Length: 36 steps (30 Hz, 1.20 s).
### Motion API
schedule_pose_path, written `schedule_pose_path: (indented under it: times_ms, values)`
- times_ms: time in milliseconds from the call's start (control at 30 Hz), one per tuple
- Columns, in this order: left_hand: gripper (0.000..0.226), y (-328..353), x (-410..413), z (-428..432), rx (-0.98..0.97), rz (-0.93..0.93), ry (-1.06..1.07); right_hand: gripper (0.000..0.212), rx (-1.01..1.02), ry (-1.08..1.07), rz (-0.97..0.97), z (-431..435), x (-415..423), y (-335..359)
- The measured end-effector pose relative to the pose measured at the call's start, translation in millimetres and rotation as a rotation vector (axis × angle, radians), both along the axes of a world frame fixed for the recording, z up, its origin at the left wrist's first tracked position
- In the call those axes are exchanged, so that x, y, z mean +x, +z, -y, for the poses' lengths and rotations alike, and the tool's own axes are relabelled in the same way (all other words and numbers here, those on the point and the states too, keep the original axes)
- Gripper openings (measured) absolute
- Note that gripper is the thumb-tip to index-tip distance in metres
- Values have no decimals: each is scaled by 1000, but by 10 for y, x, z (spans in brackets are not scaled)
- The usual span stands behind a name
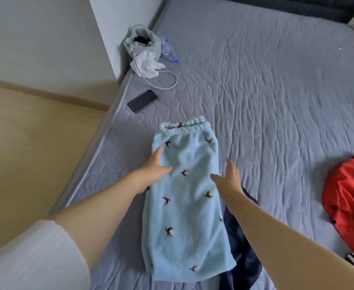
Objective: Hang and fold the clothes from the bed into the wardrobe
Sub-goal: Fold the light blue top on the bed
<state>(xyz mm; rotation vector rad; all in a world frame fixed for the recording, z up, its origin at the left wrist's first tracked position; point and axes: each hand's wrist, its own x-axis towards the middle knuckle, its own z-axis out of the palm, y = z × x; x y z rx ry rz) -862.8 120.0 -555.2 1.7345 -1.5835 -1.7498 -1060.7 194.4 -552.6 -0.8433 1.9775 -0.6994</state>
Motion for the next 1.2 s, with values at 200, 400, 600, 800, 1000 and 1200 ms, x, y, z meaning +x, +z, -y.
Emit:
schedule_pose_path:
  times_ms: [200, 400, 600, 800, 1000, 1200]
  values:
    - [60, -819, -37, -789, -60, 219, -339, 63, 233, 110, -14, -655, 222, -784]
    - [73, -1541, 77, -1562, 77, 684, -383, 62, 387, 266, -113, -1229, 49, -1403]
    - [90, -1806, 148, -1981, 60, 226, 493, 63, 267, -131, 153, -1550, -50, -1687]
    - [28, -1637, 443, -2103, 204, 42, 564, 5, 383, -243, 376, -1655, -98, -1566]
    - [26, -1488, 651, -2379, 384, 195, 307, 16, 636, -154, 319, -2023, -61, -1397]
    - [87, -1527, 355, -2520, -626, 821, -237, 65, 52, 398, -639, -2006, 108, -1427]
